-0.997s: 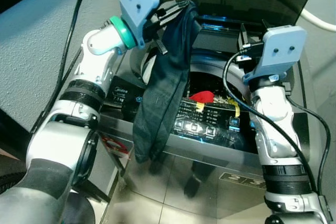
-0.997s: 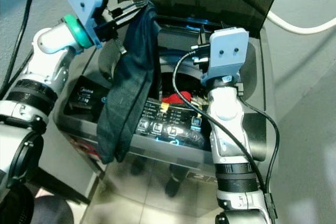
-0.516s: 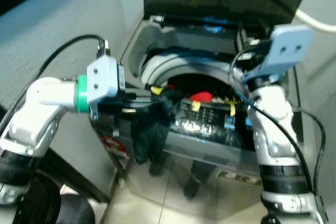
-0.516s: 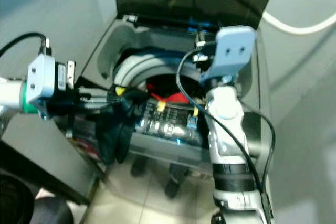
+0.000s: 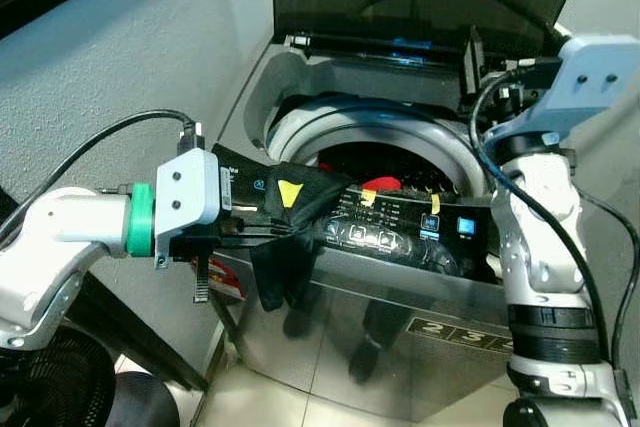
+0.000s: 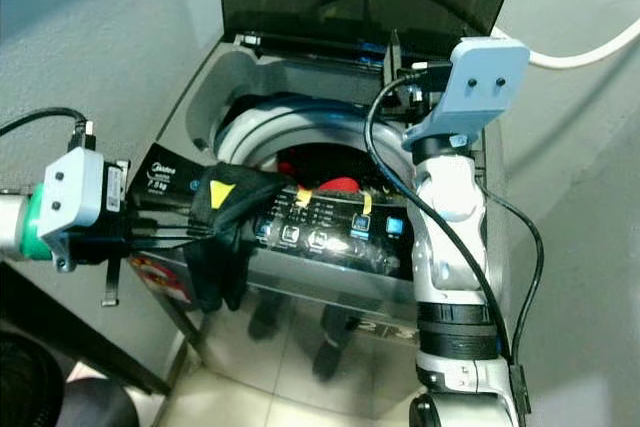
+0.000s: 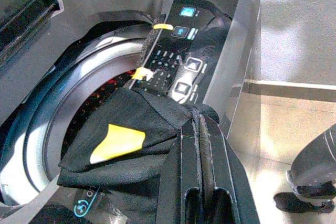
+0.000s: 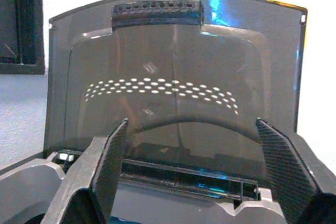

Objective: Clothes washing

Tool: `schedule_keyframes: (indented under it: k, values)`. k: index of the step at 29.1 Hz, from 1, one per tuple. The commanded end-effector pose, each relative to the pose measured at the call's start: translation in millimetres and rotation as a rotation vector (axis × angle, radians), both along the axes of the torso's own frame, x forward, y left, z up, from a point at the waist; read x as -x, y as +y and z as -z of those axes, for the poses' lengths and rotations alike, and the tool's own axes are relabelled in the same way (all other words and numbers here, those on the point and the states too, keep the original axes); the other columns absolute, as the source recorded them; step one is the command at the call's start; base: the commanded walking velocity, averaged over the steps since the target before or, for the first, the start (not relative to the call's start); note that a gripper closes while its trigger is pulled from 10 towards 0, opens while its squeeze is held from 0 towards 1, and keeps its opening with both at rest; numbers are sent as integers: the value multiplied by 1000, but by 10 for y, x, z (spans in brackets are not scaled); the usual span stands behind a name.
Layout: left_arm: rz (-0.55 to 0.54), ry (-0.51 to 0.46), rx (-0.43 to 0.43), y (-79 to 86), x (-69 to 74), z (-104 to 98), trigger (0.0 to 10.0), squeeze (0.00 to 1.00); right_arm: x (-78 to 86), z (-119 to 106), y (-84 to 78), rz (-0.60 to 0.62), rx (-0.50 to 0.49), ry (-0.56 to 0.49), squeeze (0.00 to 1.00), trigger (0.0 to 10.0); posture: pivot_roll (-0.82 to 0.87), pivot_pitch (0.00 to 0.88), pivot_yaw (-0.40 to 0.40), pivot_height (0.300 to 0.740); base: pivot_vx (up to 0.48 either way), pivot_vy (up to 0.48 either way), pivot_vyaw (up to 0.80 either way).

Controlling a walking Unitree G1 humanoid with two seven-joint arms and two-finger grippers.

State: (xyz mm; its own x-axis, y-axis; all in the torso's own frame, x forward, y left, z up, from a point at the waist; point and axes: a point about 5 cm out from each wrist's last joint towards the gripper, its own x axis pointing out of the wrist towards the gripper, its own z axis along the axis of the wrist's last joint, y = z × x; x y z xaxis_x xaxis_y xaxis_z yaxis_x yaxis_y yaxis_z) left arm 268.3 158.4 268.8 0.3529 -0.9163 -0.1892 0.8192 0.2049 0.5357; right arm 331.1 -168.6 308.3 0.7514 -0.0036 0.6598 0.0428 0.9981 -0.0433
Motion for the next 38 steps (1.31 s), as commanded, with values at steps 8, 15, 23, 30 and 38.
schedule_keyframes:
  k: [8, 15, 23, 30, 38]
  values:
    - [-42, 27, -13, 6, 11, 68, 10000, 0, 20, 16, -12, -4, 4, -5, 0, 0, 135, 93, 68, 740, 0, 0, 0]
    - [-37, 47, -26, 14, 27, 105, 10000, 0, 17, 15, -7, -7, 5, -7, 0, 0, 137, 91, 68, 740, 0, 0, 0]
    - [-31, 52, -35, -4, 10, 136, 10000, 0, 11, 13, 9, -12, 9, -8, 0, 0, 135, 90, 68, 740, 0, 0, 0]
    - [-31, 75, -39, -11, -23, 196, 10000, 0, 10, 14, 11, -9, 10, -3, 0, 235, 132, 88, 69, 740, 0, 0, 0]
    - [-23, 102, -27, -38, -63, 231, 10000, 0, -2, 25, 7, 0, 10, 9, 0, 10000, 133, 93, 68, 740, 0, 0, 0]
